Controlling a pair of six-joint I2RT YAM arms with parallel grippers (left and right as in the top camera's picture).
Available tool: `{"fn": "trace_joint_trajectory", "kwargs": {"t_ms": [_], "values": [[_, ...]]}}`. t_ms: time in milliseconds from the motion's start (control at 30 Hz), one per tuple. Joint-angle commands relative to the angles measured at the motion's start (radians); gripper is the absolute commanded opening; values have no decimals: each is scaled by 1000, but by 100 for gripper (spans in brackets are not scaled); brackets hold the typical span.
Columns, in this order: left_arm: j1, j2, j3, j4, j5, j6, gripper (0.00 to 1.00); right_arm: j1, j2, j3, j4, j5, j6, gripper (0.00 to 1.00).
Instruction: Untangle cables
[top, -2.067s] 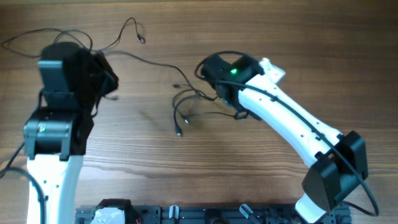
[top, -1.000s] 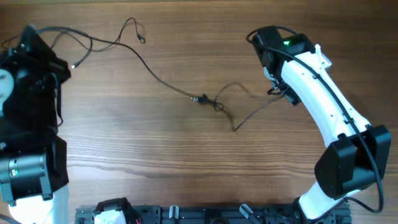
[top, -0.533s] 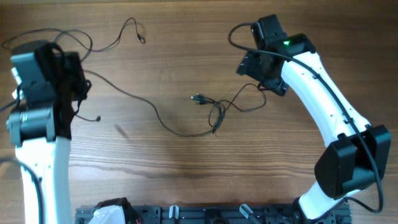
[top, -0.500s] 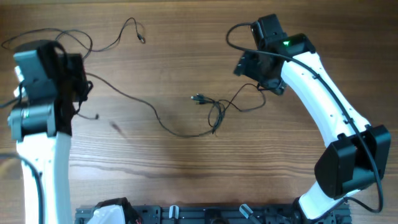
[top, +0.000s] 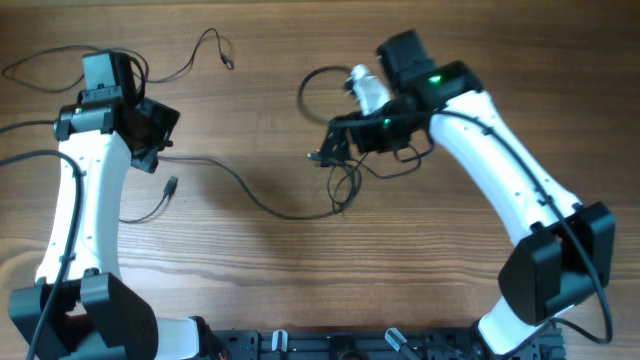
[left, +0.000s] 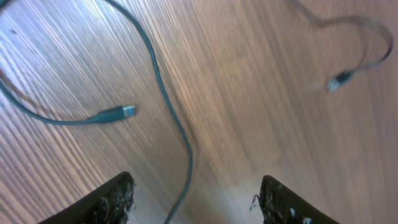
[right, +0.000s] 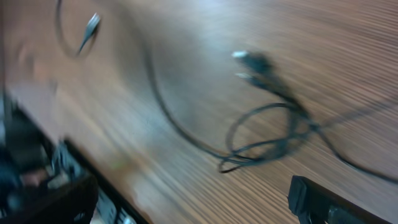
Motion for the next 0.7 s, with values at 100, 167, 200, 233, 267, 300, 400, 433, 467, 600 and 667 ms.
{"fn": "trace_joint_trajectory", "kwargs": {"t_ms": [100, 167, 200, 233, 267, 300, 400, 433, 467, 600, 667], "values": [[2, 7, 8, -46, 261, 283, 70, 153, 3, -1, 50, 183, -21, 100], [-13, 17, 8, -95, 260, 283, 70, 166, 3, -1, 87, 251, 108, 100], [-24, 22, 6, -119, 260, 283, 70, 167, 3, -1, 103, 266, 174, 100], [-38, 26, 0, -137, 260, 283, 71, 167, 3, -1, 117, 274, 229, 100], [-54, 28, -10, -150, 260, 283, 73, 164, 3, -1, 126, 276, 270, 100], [-71, 29, -23, -152, 259, 283, 77, 163, 3, -1, 134, 276, 296, 100], [-123, 29, -67, -153, 260, 250, 77, 162, 3, -1, 155, 277, 312, 100], [-149, 29, -89, -149, 260, 213, 77, 160, 3, -1, 166, 301, 312, 100], [-170, 29, -109, -137, 260, 173, 77, 157, 3, -1, 172, 319, 312, 100], [-236, 29, -182, -76, 260, 55, 80, 108, 3, 0, 164, 339, 315, 100], [-268, 29, -220, -51, 259, 10, 81, 71, 3, -1, 135, 334, 340, 100]]}}
